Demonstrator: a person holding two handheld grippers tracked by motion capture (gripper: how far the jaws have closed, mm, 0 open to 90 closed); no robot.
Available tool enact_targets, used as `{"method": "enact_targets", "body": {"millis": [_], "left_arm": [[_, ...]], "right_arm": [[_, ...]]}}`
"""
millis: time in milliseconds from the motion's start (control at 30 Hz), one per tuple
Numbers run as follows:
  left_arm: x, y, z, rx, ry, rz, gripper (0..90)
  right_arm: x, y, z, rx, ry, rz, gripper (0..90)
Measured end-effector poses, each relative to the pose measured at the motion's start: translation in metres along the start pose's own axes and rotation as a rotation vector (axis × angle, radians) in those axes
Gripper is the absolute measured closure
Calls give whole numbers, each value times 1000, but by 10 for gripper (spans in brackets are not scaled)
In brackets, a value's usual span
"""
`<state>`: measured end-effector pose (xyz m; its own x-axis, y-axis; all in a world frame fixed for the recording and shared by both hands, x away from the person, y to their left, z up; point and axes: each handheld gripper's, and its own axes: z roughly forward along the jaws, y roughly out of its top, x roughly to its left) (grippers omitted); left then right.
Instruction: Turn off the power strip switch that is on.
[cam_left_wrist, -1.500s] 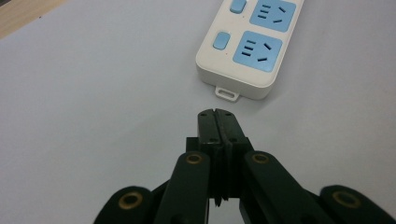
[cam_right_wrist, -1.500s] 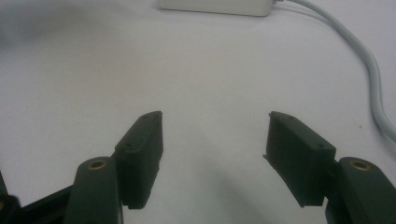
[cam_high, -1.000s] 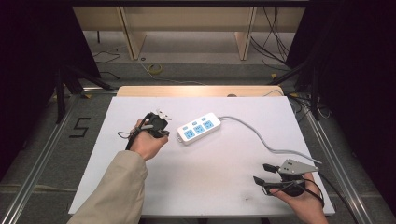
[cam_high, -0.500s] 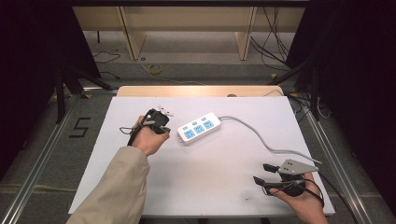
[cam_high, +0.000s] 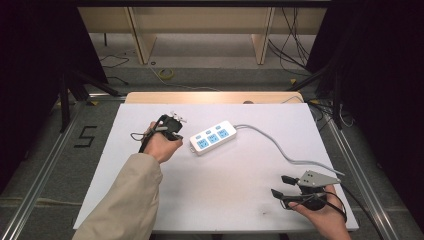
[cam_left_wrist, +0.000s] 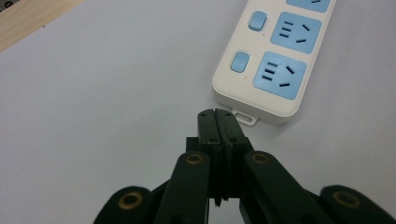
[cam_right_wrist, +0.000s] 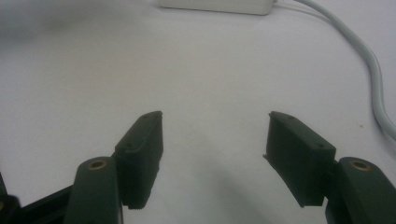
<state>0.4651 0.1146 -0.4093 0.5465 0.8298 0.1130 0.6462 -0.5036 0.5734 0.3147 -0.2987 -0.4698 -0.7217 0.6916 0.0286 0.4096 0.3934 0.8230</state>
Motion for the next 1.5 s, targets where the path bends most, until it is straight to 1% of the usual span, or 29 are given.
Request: {"method": "enact_targets", "body": {"millis": [200,267,433,467,500,733,800,833,900,1000,1067,1233,1300,1500], "left_arm": [[0,5,3,8,4,9,899],[0,7,4,5,-1,4,899],[1,11,6,6,1,3,898],[2,12,6,8,3,8,899],[2,13,7,8,2,3,899],[3,20,7,2,10,14,898],[3,22,8,6,8,17,898],[2,23,9,4,8,11,898],[3,24,10,10,8,16,899],[3,26,12,10,9,14,898],[3,27,12,15,11,23,898],[3,31,14,14,14,19,898],[3,32,15,16,16,27,898],[3,35,16,12,13,26,898]], "right_arm": [[0,0,0,-1,0,1,374],[0,0,0,-2,-1,3,374],[-1,0,0,-1,-2,3,374],[-1,0,0,-2,-2,3,374],[-1,0,0,-2,-2,1,374],[-1,0,0,1,-2,-1,374],[-1,0,0,0,-3,1,374],[-1,0,0,1,-4,1,374],[-1,0,0,2,-4,2,374],[-1,0,0,3,-4,1,375],[-1,0,0,0,-4,2,375],[-1,0,0,1,-4,1,375],[-1,0,0,1,-4,1,375],[-1,0,0,1,-4,0,376]]}}
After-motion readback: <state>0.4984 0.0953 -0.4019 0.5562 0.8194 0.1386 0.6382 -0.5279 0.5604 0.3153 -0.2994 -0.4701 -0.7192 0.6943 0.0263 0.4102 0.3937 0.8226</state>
